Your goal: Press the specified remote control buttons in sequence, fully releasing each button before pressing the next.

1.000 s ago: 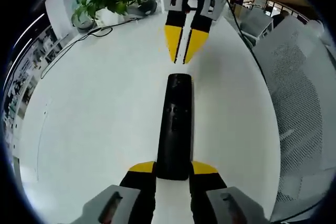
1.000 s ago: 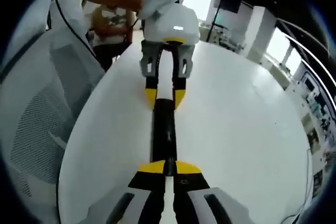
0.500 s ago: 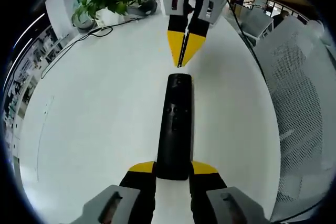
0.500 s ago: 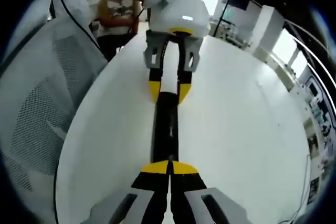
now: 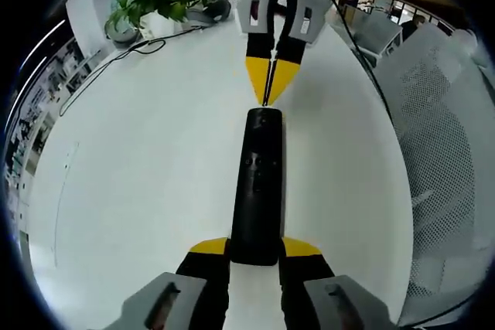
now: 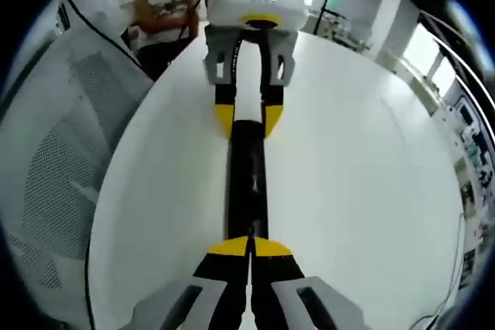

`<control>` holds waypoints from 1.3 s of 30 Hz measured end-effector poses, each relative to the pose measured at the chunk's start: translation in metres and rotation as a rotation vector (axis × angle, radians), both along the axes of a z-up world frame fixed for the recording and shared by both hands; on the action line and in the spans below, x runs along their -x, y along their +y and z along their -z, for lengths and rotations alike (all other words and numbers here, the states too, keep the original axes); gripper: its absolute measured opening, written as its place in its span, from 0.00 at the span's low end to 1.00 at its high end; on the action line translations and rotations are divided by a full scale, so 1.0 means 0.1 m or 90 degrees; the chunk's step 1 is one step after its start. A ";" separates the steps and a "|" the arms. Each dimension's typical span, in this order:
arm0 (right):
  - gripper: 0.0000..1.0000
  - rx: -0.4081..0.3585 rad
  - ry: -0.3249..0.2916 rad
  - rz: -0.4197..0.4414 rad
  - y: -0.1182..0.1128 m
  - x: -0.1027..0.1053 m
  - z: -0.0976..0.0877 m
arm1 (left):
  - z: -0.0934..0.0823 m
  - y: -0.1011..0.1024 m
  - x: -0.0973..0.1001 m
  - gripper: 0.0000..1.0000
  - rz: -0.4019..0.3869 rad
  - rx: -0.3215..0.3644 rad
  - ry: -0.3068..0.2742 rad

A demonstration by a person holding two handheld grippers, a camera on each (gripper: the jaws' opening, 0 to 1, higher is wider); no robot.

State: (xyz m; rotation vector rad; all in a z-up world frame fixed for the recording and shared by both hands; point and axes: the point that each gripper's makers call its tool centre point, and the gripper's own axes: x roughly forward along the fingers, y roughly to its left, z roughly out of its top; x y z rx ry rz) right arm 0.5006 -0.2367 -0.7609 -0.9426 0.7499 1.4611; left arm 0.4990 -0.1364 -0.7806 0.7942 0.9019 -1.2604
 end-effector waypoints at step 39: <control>0.00 0.101 0.020 -0.047 -0.02 0.02 0.11 | 0.00 0.00 0.01 0.23 -0.001 -0.011 0.000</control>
